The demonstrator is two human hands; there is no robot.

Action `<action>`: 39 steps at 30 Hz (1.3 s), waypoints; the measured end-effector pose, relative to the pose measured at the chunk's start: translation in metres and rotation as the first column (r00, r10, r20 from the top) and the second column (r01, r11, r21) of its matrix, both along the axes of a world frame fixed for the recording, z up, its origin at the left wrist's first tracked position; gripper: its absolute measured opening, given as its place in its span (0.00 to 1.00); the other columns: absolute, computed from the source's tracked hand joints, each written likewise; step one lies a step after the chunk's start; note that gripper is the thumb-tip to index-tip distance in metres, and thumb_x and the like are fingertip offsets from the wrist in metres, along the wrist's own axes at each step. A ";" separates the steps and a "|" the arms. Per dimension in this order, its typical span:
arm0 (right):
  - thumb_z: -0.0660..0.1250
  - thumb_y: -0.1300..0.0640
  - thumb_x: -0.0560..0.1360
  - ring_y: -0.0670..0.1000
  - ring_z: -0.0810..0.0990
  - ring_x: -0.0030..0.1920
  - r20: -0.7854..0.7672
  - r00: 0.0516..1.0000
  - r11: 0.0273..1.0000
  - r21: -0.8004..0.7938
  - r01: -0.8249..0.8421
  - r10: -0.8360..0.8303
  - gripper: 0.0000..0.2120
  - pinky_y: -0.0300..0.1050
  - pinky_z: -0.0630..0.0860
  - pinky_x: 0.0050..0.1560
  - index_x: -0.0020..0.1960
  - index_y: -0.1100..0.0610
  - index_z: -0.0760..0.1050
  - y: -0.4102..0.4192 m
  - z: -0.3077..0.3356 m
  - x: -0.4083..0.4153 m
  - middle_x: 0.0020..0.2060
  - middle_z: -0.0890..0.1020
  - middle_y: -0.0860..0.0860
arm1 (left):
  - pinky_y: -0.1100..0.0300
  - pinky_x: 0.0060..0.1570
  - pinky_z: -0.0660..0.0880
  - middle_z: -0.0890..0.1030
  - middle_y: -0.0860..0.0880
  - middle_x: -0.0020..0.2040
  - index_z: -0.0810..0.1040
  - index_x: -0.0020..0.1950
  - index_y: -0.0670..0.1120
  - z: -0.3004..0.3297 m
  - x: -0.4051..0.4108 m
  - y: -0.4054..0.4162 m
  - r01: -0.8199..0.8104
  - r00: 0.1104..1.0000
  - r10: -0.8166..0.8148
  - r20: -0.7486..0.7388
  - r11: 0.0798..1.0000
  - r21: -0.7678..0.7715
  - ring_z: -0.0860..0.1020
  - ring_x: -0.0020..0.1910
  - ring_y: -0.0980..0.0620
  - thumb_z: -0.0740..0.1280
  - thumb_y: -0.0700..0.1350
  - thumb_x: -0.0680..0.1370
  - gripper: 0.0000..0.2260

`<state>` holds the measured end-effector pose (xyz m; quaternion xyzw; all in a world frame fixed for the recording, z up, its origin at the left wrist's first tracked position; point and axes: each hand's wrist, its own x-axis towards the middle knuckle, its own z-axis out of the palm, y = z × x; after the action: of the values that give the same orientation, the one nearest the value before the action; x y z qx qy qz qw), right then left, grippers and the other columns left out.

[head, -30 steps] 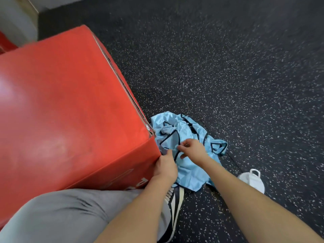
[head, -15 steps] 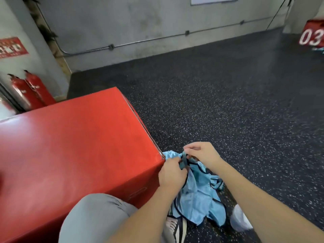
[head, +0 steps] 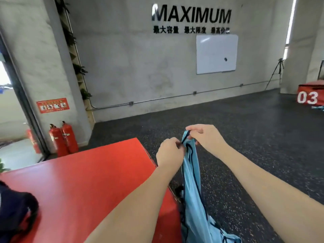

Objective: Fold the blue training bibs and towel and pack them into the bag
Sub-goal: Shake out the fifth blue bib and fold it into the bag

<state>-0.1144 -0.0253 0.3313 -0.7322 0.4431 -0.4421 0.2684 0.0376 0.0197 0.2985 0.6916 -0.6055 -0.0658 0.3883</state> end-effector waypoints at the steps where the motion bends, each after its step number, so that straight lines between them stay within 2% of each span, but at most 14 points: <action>1: 0.66 0.62 0.78 0.47 0.86 0.44 -0.016 1.000 0.999 -0.052 0.002 -0.003 0.13 0.40 0.82 0.48 0.57 0.49 0.83 0.002 0.017 0.003 0.43 0.87 0.46 | 0.61 0.37 0.74 0.80 0.53 0.47 0.80 0.50 0.50 0.017 0.007 0.001 0.008 0.998 -0.010 -0.057 0.999 -0.038 0.79 0.43 0.52 0.65 0.48 0.78 0.06; 3: 0.66 0.66 0.77 0.49 0.85 0.50 -0.039 0.999 0.988 -0.154 -0.001 -0.005 0.15 0.44 0.80 0.56 0.59 0.54 0.83 0.008 0.049 0.012 0.48 0.87 0.48 | 0.69 0.28 0.71 0.80 0.50 0.46 0.78 0.49 0.44 0.054 0.019 0.003 0.035 0.979 -0.055 -0.198 0.994 -0.103 0.80 0.33 0.57 0.63 0.44 0.80 0.06; 5: 0.66 0.66 0.76 0.47 0.84 0.53 -0.113 0.992 0.957 -0.290 0.016 -0.051 0.16 0.41 0.77 0.61 0.61 0.57 0.82 0.013 0.082 0.022 0.53 0.86 0.49 | 0.67 0.25 0.74 0.81 0.45 0.47 0.76 0.49 0.41 0.090 0.033 0.006 0.052 0.960 -0.090 -0.267 0.988 -0.146 0.82 0.28 0.57 0.62 0.42 0.82 0.07; 7: 0.68 0.63 0.77 0.47 0.83 0.55 -0.180 0.977 0.907 -0.421 0.028 -0.114 0.14 0.43 0.76 0.62 0.62 0.57 0.82 0.016 0.114 0.033 0.55 0.86 0.50 | 0.58 0.35 0.81 0.83 0.44 0.46 0.75 0.48 0.42 0.126 0.049 0.010 0.075 0.972 -0.113 -0.204 0.980 -0.182 0.84 0.31 0.55 0.61 0.42 0.82 0.06; 10: 0.70 0.58 0.78 0.53 0.84 0.54 -0.190 0.959 0.816 -0.575 0.065 -0.210 0.12 0.50 0.78 0.59 0.60 0.58 0.83 0.022 0.160 0.049 0.52 0.87 0.53 | 0.52 0.49 0.79 0.83 0.47 0.43 0.75 0.47 0.46 0.180 0.072 0.016 0.050 0.996 -0.068 -0.054 0.959 -0.280 0.83 0.44 0.46 0.63 0.44 0.81 0.04; 15: 0.69 0.56 0.79 0.54 0.84 0.47 -0.087 0.972 0.713 -0.695 0.097 -0.216 0.08 0.46 0.76 0.49 0.54 0.57 0.85 0.038 0.230 0.072 0.47 0.87 0.53 | 0.54 0.50 0.79 0.83 0.49 0.45 0.81 0.50 0.46 0.267 0.107 0.043 0.144 0.989 -0.127 0.076 0.936 -0.322 0.81 0.44 0.50 0.69 0.49 0.79 0.07; 19: 0.68 0.56 0.80 0.51 0.81 0.44 -0.088 0.980 0.693 -0.718 0.063 -0.180 0.07 0.44 0.74 0.47 0.53 0.56 0.84 0.051 0.270 0.090 0.44 0.86 0.50 | 0.58 0.42 0.72 0.82 0.47 0.41 0.85 0.48 0.42 0.312 0.138 0.082 0.277 0.961 -0.268 0.067 0.936 -0.217 0.74 0.37 0.52 0.71 0.54 0.78 0.14; 22: 0.67 0.54 0.80 0.49 0.82 0.45 -0.095 0.994 0.725 -0.688 -0.022 -0.060 0.05 0.40 0.74 0.45 0.50 0.54 0.81 0.062 0.290 0.106 0.43 0.84 0.48 | 0.60 0.38 0.68 0.75 0.45 0.37 0.81 0.47 0.39 0.339 0.153 0.112 0.351 0.922 -0.376 -0.091 0.913 -0.207 0.70 0.33 0.52 0.67 0.53 0.81 0.16; 24: 0.69 0.54 0.80 0.46 0.82 0.45 -0.092 0.994 0.765 -0.635 -0.109 0.065 0.03 0.36 0.75 0.45 0.49 0.52 0.80 0.073 0.301 0.117 0.43 0.84 0.46 | 0.58 0.41 0.71 0.77 0.44 0.40 0.80 0.51 0.39 0.352 0.157 0.131 0.373 0.895 -0.406 -0.183 0.908 -0.189 0.73 0.35 0.51 0.68 0.53 0.81 0.17; 27: 0.71 0.56 0.79 0.51 0.85 0.43 -0.093 0.968 0.786 -0.568 -0.244 0.233 0.03 0.43 0.82 0.46 0.46 0.51 0.81 0.091 0.317 0.135 0.40 0.86 0.48 | 0.52 0.51 0.77 0.84 0.42 0.48 0.82 0.57 0.38 0.364 0.162 0.155 0.372 0.907 -0.388 -0.163 0.920 -0.121 0.80 0.44 0.48 0.73 0.53 0.77 0.19; 29: 0.71 0.57 0.78 0.54 0.85 0.44 -0.077 0.948 0.795 -0.527 -0.302 0.310 0.03 0.43 0.83 0.47 0.46 0.52 0.83 0.102 0.326 0.146 0.40 0.86 0.51 | 0.54 0.50 0.79 0.85 0.44 0.48 0.84 0.56 0.41 0.372 0.166 0.169 0.353 0.914 -0.375 -0.158 0.924 -0.148 0.82 0.44 0.49 0.73 0.51 0.77 0.15; 33: 0.71 0.59 0.78 0.56 0.85 0.47 0.019 0.906 0.803 -0.472 -0.365 0.424 0.04 0.44 0.84 0.49 0.51 0.57 0.84 0.118 0.334 0.167 0.43 0.87 0.54 | 0.62 0.35 0.78 0.83 0.49 0.39 0.83 0.55 0.39 0.384 0.176 0.186 0.235 0.918 -0.301 -0.258 0.938 -0.256 0.80 0.34 0.55 0.70 0.48 0.80 0.13; 36: 0.70 0.55 0.79 0.54 0.86 0.44 0.134 0.864 0.824 -0.400 -0.401 0.486 0.06 0.42 0.84 0.46 0.49 0.56 0.84 0.135 0.329 0.180 0.41 0.87 0.52 | 0.58 0.40 0.79 0.83 0.45 0.44 0.82 0.55 0.39 0.388 0.190 0.194 0.191 0.886 -0.303 -0.351 0.928 -0.320 0.81 0.39 0.51 0.69 0.49 0.80 0.13; 39: 0.68 0.45 0.79 0.50 0.86 0.42 0.174 0.831 0.828 -0.323 -0.458 0.528 0.15 0.46 0.84 0.48 0.51 0.56 0.83 0.151 0.318 0.190 0.42 0.87 0.51 | 0.56 0.44 0.76 0.84 0.45 0.46 0.82 0.54 0.41 0.389 0.202 0.204 0.139 0.886 -0.290 -0.362 0.910 -0.390 0.81 0.42 0.49 0.70 0.50 0.80 0.13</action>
<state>0.0758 0.1253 0.6488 -0.7882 0.1348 -0.5032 0.3278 0.2400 0.2233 0.6878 0.5082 -0.5856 -0.1433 0.6150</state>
